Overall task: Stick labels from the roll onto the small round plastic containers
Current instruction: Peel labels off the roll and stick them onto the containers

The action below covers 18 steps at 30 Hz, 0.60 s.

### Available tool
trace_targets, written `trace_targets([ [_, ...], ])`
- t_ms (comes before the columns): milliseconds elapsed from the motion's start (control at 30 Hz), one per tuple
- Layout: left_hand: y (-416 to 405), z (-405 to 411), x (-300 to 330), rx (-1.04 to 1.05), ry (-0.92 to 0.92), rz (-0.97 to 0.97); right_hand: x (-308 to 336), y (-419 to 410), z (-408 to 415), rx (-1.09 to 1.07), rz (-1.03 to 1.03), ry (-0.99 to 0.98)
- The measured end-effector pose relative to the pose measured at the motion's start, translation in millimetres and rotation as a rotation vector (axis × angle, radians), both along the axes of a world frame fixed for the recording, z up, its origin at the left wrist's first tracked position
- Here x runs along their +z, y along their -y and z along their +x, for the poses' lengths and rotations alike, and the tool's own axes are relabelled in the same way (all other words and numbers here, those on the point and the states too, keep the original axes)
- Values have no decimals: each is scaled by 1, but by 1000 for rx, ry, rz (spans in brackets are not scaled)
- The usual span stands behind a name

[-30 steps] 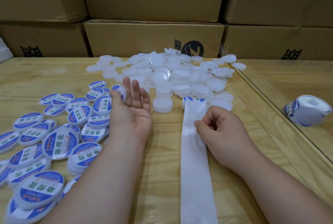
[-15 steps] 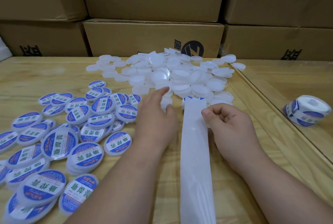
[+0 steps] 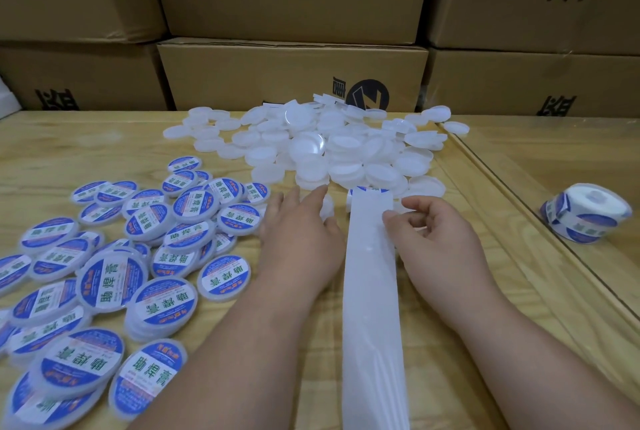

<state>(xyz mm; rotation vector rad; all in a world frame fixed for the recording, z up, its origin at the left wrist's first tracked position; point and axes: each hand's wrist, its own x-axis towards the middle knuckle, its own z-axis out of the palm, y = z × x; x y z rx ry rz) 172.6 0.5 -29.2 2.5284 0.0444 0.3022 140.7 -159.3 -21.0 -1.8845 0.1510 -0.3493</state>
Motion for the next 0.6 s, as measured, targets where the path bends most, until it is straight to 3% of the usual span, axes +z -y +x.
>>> trace_targets([
  [267,2,-2,0,44,75,-157,-5,3,1,67,-11,12],
  [433,3,-6,9,34,176,-529,-7,5,2,59,32,-5],
  [600,5,-13,17,-92,422,-897,-4,5,0,78,48,23],
])
